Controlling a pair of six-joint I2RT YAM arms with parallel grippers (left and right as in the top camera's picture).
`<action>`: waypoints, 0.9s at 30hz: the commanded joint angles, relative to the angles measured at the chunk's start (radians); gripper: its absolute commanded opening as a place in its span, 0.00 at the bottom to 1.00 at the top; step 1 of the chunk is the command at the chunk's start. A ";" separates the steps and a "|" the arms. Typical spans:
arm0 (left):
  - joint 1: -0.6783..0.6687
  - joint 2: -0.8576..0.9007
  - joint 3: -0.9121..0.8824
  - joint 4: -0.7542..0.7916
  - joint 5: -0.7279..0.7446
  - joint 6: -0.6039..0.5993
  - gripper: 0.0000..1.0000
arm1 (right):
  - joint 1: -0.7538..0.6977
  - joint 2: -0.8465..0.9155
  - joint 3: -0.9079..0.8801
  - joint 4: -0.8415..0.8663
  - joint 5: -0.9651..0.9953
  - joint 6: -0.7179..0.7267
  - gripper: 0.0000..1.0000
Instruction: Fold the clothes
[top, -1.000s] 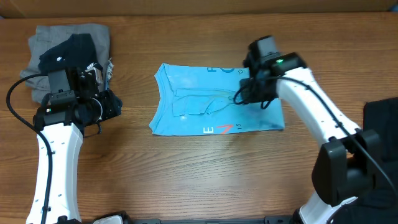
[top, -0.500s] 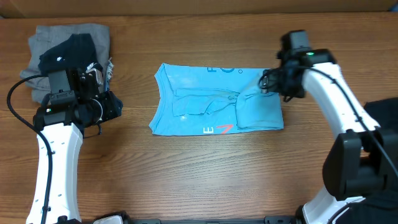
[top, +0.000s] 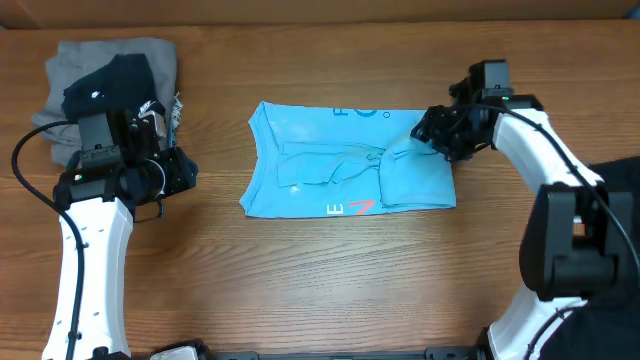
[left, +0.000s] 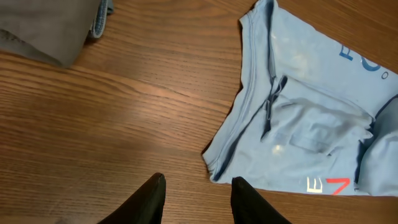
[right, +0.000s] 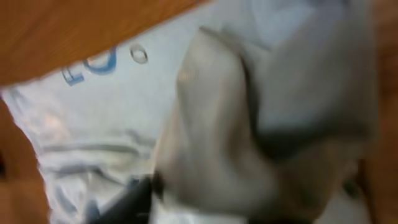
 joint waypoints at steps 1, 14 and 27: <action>0.003 -0.022 0.018 -0.005 0.014 0.019 0.38 | 0.004 0.018 -0.005 0.133 -0.157 0.084 0.23; 0.003 -0.021 0.017 -0.014 0.013 0.027 0.48 | -0.028 0.009 -0.001 0.307 -0.413 0.056 0.63; 0.003 -0.021 0.017 -0.016 0.011 0.045 0.52 | 0.010 0.005 -0.001 -0.315 -0.124 -0.330 0.56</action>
